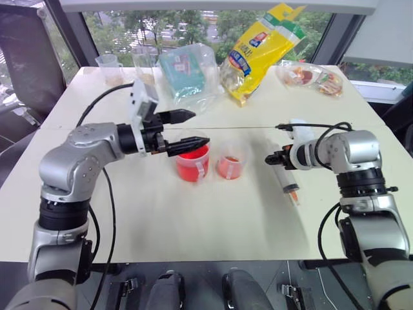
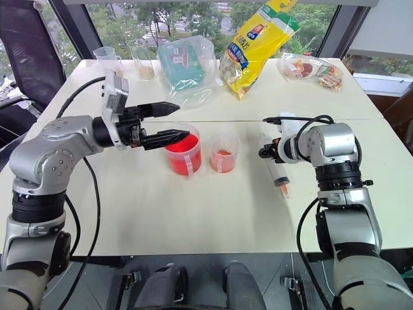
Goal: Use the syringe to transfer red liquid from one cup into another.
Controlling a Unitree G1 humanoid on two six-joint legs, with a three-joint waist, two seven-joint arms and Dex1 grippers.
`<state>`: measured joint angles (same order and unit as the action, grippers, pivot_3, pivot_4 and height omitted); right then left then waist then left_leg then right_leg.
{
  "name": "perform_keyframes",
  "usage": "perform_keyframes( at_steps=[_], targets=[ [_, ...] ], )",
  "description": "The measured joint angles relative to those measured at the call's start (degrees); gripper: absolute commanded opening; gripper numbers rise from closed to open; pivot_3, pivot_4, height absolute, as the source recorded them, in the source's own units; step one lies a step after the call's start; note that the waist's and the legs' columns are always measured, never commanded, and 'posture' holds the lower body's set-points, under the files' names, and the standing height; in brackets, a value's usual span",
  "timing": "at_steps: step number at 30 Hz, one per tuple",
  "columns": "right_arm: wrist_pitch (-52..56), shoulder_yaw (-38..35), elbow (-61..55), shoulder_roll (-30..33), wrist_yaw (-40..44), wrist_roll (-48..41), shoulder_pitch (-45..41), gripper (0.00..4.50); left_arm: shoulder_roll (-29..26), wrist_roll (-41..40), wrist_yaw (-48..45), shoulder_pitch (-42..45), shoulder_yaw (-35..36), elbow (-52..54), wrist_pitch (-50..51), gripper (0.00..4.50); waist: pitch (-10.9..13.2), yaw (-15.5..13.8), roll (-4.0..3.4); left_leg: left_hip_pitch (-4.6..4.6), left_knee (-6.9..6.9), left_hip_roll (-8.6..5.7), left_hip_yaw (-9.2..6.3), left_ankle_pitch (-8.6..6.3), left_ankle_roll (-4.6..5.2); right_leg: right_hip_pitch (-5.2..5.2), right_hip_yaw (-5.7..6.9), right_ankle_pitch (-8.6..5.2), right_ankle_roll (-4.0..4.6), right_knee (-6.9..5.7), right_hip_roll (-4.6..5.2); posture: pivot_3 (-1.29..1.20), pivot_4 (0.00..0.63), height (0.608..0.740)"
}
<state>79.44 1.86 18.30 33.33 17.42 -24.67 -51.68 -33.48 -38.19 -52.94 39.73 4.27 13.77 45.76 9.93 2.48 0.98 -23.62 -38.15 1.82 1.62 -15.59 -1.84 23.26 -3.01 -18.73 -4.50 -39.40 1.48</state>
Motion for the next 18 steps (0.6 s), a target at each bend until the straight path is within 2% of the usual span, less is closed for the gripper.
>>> perform_keyframes(
  at_steps=[1,5,9,13,18],
  targets=[
    [0.0,-0.2,0.0,-0.2,0.3,0.2,0.0,4.45,-0.5,-0.3,0.5,-0.5,0.0,0.6,0.4,4.50,0.0,0.0,0.00,0.00,0.00,0.00,0.00,0.00,0.00,0.00,0.00,0.00,0.00,0.00,0.00,0.00,0.150,0.740],
    [0.1,-0.3,-0.8,0.0,1.7,0.9,-0.1,4.45,-1.4,-3.0,2.0,-1.4,1.5,1.6,2.9,4.50,0.0,0.0,0.00,0.00,0.00,0.00,-0.01,0.00,0.00,0.00,0.01,0.00,0.00,0.00,0.00,0.00,0.150,0.740],
    [-0.1,0.0,-7.3,3.1,5.1,0.7,0.0,4.45,-3.8,-5.3,2.5,-2.0,3.6,3.6,4.3,4.50,0.0,0.0,-0.01,0.00,0.02,0.00,-0.01,-0.01,0.01,0.00,0.02,0.00,0.00,0.05,0.00,0.00,0.150,0.740],
    [-2.4,-2.0,-22.3,11.7,15.1,-4.8,3.0,4.45,-8.4,-7.5,2.1,-6.3,4.9,5.7,6.4,4.50,0.0,-0.1,-0.01,-0.06,0.09,0.01,-0.07,-0.03,0.04,0.00,0.07,-0.01,-0.01,0.19,-0.01,0.00,0.150,0.740],
    [-6.0,-8.3,-33.7,17.1,25.4,-12.3,8.1,4.45,-11.3,-9.9,2.6,-8.3,7.0,8.8,7.5,4.50,0.0,-0.2,0.01,0.07,0.04,-0.01,-0.09,-0.05,0.09,-0.23,0.09,0.00,-0.01,0.22,0.03,0.00,0.150,0.740]
  ],
)
